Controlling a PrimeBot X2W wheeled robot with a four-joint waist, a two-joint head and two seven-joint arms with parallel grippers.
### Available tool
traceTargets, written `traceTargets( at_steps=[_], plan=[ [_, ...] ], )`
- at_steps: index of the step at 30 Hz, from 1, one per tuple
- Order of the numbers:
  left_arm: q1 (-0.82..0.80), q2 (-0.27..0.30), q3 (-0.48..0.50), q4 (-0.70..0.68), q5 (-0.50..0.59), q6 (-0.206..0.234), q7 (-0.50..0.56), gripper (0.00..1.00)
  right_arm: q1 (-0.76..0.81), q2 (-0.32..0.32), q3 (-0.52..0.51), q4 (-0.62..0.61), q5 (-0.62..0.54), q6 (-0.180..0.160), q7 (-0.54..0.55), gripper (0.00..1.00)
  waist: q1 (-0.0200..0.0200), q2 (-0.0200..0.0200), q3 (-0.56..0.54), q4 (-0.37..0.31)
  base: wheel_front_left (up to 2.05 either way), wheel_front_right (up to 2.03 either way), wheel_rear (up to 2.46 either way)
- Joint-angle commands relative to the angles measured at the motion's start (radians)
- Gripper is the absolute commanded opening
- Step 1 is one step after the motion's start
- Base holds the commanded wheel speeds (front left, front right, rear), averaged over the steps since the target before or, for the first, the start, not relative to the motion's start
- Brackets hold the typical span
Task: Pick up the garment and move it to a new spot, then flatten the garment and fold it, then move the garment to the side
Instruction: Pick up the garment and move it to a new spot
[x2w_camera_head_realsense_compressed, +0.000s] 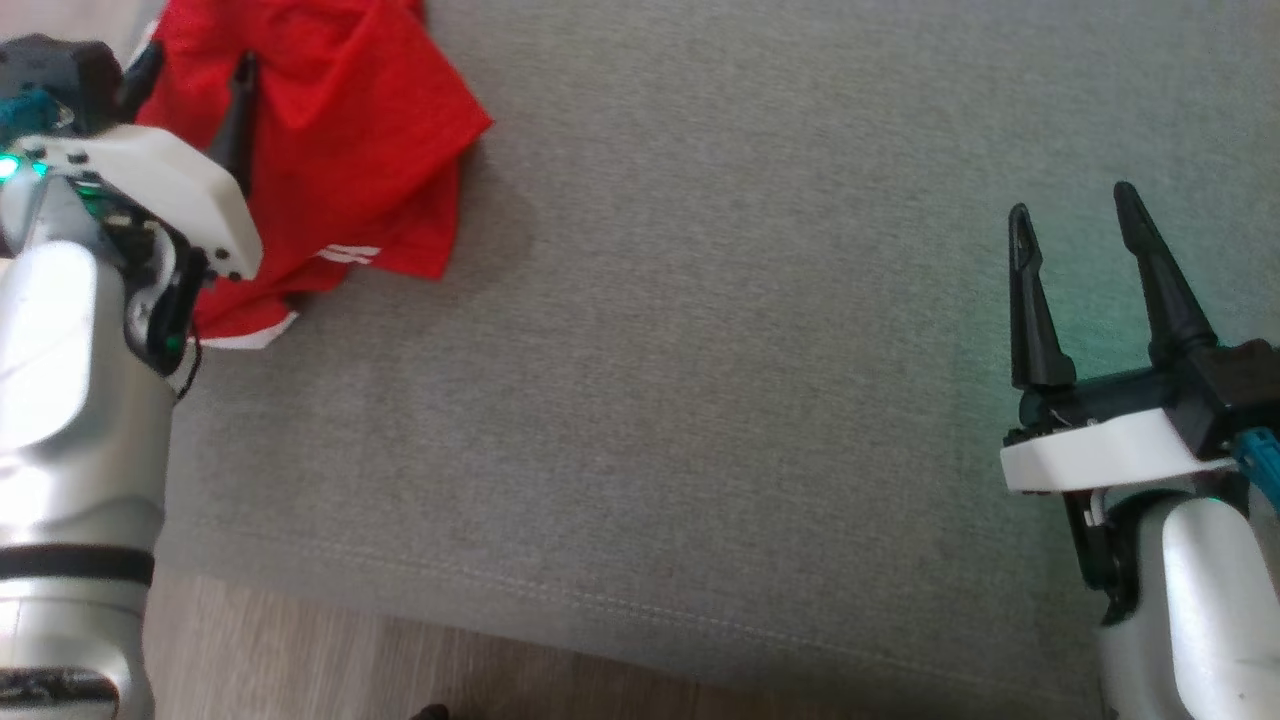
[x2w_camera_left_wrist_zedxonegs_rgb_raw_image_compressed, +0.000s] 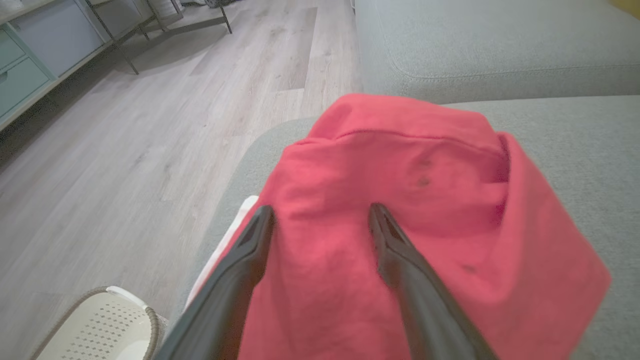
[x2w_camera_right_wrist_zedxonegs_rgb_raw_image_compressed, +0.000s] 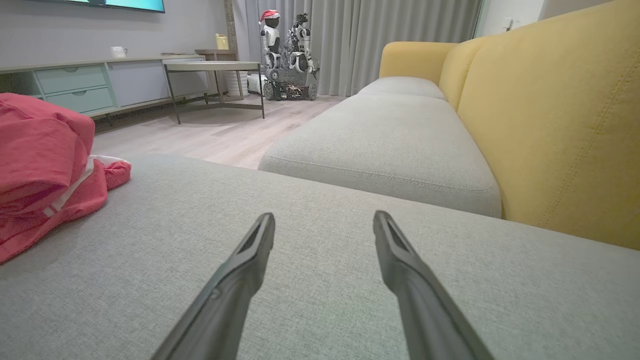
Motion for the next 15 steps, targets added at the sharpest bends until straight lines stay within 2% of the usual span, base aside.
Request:
traceTargets(
  at_steps=[1,5,6,7,12,15],
  plan=[
    [-0.061,0.059,0.026,0.009,0.005,0.002,-0.001,1.0,-0.029,-0.002,0.031,-0.039,-0.009,0.008,-0.009,1.0,-0.0002,0.0,0.021,-0.026,0.0,0.0,0.0],
    [-0.1,0.061,0.015,0.086,-0.005,-0.001,0.004,1.0,-0.034,-0.002,0.038,-0.03,-0.008,0.008,-0.019,1.0,-0.0002,0.0,0.032,-0.043,0.0,0.0,0.0],
    [-0.106,0.06,0.012,0.105,-0.013,-0.003,0.011,0.48,-0.036,-0.002,0.041,-0.027,-0.008,0.008,-0.021,1.0,-0.0002,0.0,0.032,-0.048,0.0,0.0,0.0],
    [-0.111,0.061,0.008,0.12,-0.021,-0.004,0.013,0.0,-0.038,-0.001,0.042,-0.023,-0.007,0.008,-0.023,1.0,-0.0002,0.0,0.032,-0.052,0.0,0.0,0.0],
    [-0.122,0.067,-0.002,0.145,-0.039,-0.008,-0.034,0.0,-0.043,-0.001,0.039,-0.009,-0.002,0.008,-0.035,1.0,-0.0002,0.0,0.021,-0.06,0.0,0.0,0.0],
    [-0.122,0.057,0.007,0.135,-0.048,0.0,-0.132,0.0,-0.036,-0.001,0.039,0.018,0.009,0.008,-0.047,1.0,-0.0002,0.0,-0.017,-0.058,0.0,0.0,0.0]
  ],
)
